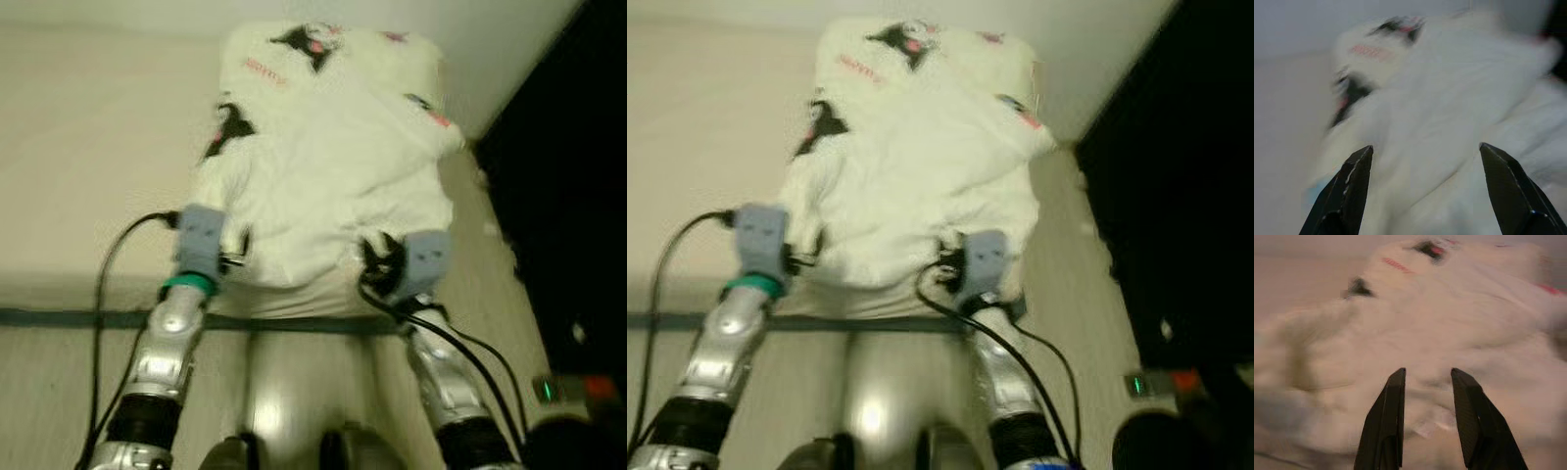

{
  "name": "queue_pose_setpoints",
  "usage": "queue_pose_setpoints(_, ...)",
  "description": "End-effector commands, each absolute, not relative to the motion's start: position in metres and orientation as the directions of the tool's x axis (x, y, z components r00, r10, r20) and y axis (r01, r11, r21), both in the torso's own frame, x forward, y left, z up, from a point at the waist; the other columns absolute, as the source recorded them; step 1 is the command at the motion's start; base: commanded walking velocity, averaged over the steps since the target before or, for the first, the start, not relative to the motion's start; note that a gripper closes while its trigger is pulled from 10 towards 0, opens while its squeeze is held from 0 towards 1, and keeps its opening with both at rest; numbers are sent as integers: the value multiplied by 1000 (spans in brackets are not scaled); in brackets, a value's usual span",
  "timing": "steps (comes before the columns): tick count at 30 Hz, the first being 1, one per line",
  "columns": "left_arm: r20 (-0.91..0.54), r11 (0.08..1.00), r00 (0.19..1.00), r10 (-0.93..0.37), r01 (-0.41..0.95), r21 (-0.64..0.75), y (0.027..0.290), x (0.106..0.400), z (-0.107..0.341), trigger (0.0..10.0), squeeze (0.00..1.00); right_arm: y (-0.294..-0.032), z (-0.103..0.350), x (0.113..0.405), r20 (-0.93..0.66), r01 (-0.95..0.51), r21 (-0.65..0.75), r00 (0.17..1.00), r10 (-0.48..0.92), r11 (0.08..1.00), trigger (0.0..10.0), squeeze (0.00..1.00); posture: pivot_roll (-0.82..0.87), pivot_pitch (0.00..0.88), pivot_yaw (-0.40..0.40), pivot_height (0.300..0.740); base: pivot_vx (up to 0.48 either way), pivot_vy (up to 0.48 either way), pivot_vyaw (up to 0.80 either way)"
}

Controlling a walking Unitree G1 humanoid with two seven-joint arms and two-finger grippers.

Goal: Clean up the room

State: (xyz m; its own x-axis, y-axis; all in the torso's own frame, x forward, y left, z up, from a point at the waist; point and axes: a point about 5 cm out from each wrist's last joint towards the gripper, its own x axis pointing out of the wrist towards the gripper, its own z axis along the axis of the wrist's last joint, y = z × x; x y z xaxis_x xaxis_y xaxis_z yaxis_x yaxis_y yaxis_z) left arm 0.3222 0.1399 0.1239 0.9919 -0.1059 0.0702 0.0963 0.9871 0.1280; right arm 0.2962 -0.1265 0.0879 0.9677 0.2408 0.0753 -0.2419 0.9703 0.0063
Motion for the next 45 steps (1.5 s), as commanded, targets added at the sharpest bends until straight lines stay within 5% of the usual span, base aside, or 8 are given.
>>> queue_pose_setpoints(1,47,985,993,-106,99,142,142,319,118,10000,0,-128,90,298,78,-231,13,970,229,973,10000,0,-89,126,2,720,386,0,0)
queue_pose_setpoints(19,43,986,994,-103,96,139,142,319,119,10000,0,-128,87,296,64,-233,14,971,231,972,10000,0,-89,126,2,720,357,0,0)
queue_pose_setpoints(45,6,982,990,-141,139,125,135,314,112,10000,0,-129,81,295,46,-208,13,977,207,978,10000,0,-90,131,6,695,0,0,0)
